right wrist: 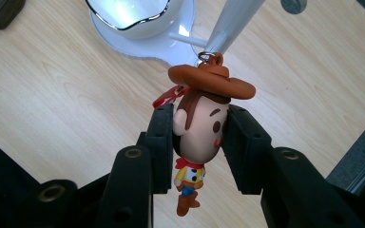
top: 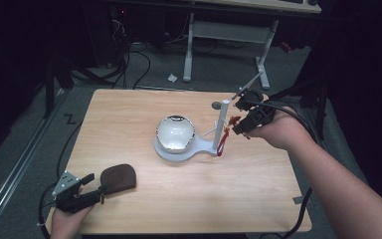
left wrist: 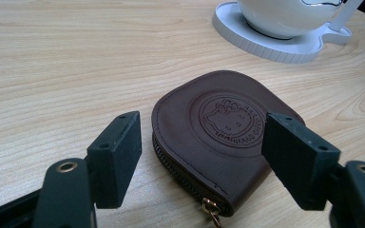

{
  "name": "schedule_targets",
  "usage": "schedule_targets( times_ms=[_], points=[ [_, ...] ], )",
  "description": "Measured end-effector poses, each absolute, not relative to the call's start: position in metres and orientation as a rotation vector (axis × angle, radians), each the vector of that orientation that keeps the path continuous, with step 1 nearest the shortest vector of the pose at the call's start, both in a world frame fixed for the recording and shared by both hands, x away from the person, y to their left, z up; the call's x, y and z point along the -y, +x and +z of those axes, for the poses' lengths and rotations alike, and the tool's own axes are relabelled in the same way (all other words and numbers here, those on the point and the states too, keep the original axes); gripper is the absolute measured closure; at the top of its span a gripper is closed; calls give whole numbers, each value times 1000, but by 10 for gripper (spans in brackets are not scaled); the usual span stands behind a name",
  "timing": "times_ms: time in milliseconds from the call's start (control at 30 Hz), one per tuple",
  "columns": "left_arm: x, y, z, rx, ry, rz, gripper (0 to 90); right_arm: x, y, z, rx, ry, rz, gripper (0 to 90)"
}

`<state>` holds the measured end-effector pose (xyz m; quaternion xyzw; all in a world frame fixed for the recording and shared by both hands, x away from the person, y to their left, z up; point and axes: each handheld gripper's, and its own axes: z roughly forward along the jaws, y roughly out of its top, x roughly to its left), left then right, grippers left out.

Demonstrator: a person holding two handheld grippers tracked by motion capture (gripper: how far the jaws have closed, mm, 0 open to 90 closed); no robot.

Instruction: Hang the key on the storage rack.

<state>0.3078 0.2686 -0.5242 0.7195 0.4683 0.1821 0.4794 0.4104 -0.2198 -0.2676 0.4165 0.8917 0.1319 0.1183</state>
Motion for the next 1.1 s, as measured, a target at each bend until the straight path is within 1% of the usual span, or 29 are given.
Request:
schedule_targets(
  times_ms=[300, 533, 867, 1100],
  points=[
    [-268, 308, -525, -1141, 1761, 443, 300, 214, 417, -264, -2587, 1236, 377, 654],
    [-269, 308, -525, -1143, 1762, 444, 300, 219, 422, -269, -2579, 1230, 384, 654],
    [-267, 308, -525, -1140, 1768, 446, 300, 230, 420, -275, -2562, 1279, 389, 654],
    [-267, 308, -525, -1139, 1767, 446, 300, 238, 417, -287, -2567, 1290, 400, 653]
  ],
)
